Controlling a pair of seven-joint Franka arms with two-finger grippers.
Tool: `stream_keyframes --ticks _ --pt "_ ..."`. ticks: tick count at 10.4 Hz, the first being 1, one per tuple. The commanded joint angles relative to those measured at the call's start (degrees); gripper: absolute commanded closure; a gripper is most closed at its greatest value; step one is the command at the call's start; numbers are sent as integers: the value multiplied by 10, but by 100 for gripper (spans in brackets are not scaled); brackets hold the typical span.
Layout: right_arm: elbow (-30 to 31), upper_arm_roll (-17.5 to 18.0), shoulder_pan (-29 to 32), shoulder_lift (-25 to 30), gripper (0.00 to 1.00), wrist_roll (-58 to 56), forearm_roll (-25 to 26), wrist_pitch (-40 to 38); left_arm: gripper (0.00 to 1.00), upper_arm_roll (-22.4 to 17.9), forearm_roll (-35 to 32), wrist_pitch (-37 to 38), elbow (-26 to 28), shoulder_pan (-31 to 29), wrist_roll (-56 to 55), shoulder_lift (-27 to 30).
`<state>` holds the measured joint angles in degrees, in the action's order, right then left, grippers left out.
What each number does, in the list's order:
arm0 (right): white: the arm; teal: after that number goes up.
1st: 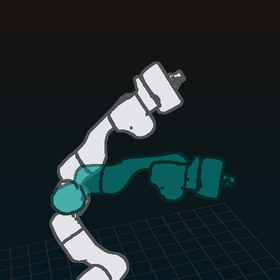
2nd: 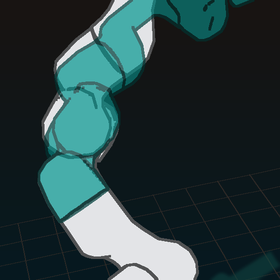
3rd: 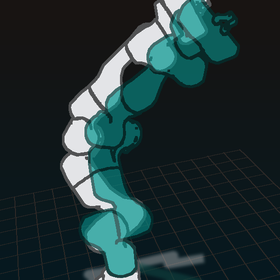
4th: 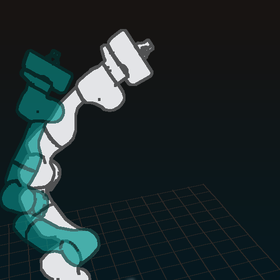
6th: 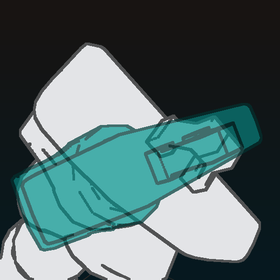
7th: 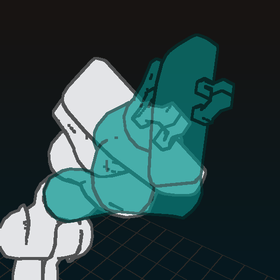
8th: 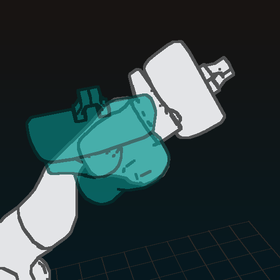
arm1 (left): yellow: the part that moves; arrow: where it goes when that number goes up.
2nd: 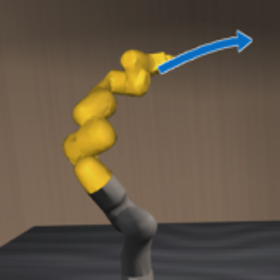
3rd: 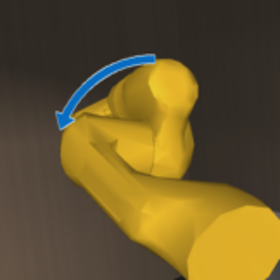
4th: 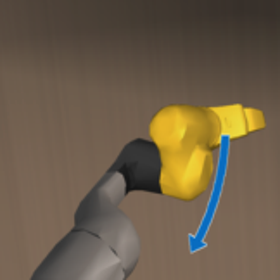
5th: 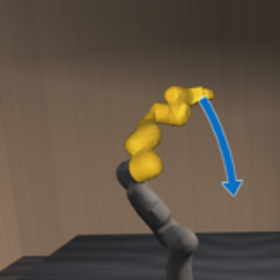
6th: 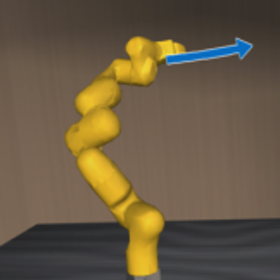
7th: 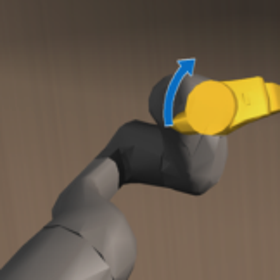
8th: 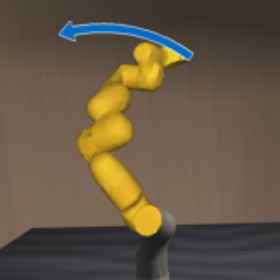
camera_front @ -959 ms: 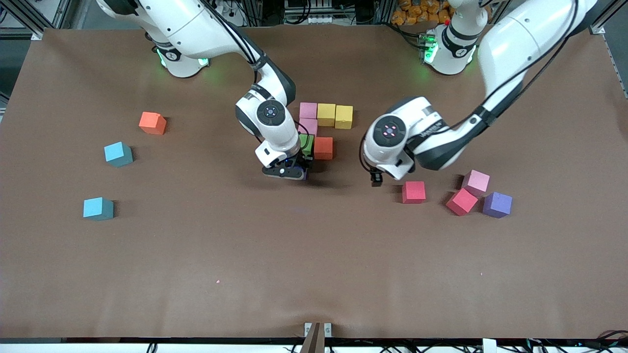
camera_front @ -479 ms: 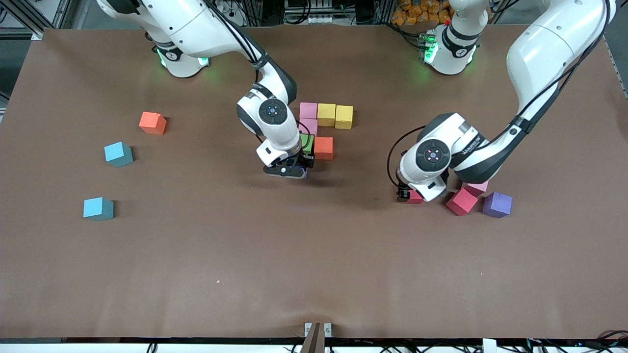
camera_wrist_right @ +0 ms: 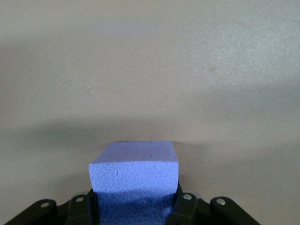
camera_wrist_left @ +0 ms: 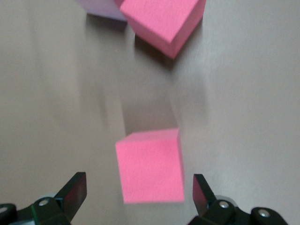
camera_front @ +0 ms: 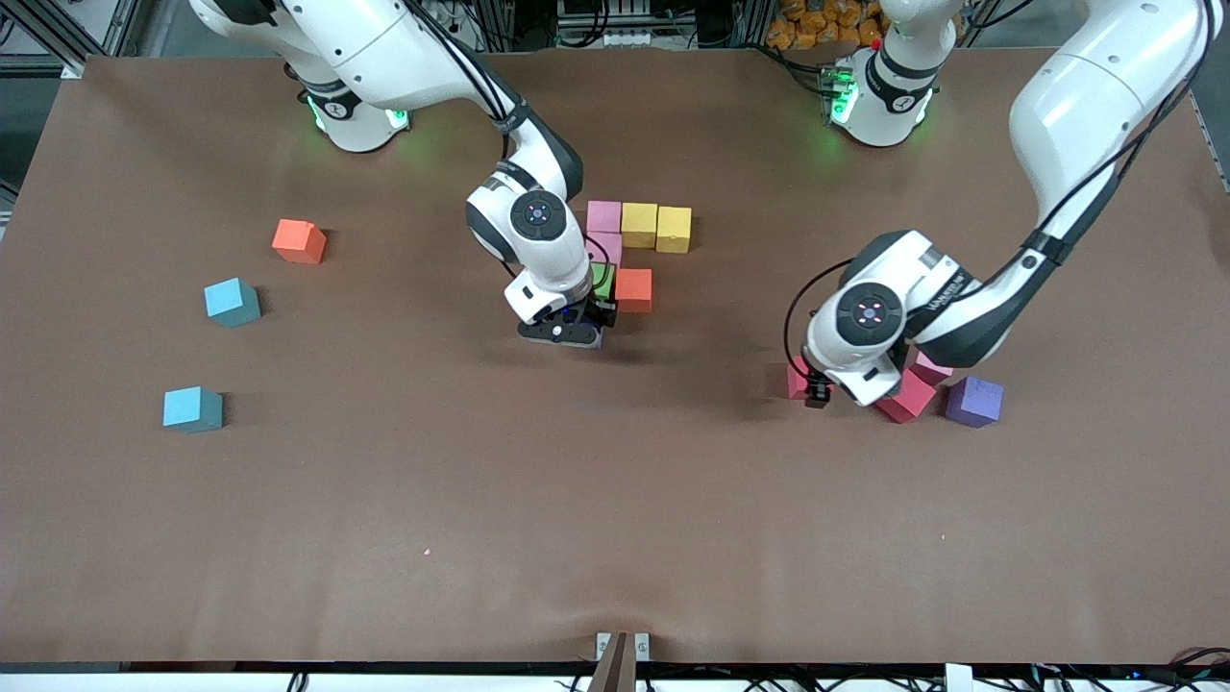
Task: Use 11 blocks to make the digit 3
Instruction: 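Release the purple cube with the right gripper while the left gripper grasps pink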
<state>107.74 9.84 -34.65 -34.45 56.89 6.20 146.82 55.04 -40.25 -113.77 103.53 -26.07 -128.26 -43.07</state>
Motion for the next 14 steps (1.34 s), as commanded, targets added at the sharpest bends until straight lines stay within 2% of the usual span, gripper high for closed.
stream_keyframes --ticks 1,2,3,4,5,8,10,12,14 --pt "19 -8 -14 12 81 20 5 -4 0 6 -10 -31 19 -27 -2 5" --pt "19 -8 -14 12 81 23 4 -3 0 6 -10 -42 27 -30 -8 5" --pt "19 -8 -14 12 77 32 4 -3 0 6 -9 -43 28 -35 -9 5" --pt "19 -8 -14 12 45 32 4 -3 0 6 -5 -43 29 -35 -17 4" --pt "18 -12 -15 13 0 32 4 -3 0 6 -5 -50 36 -34 -26 4" --pt "14 -32 -26 38 0 21 4 -20 0 5 -9 -80 50 -39 -27 3" --pt "12 -40 -21 68 0 -41 -3 -49 0 3 -12 -87 53 -37 -26 -5" --pt "14 -40 12 116 0 -112 -3 -113 0 -3 -24 -103 62 -37 -27 -6" --pt "32 -41 60 153 0 -243 -3 -129 0 -11 -24 -109 62 -32 -27 -10"
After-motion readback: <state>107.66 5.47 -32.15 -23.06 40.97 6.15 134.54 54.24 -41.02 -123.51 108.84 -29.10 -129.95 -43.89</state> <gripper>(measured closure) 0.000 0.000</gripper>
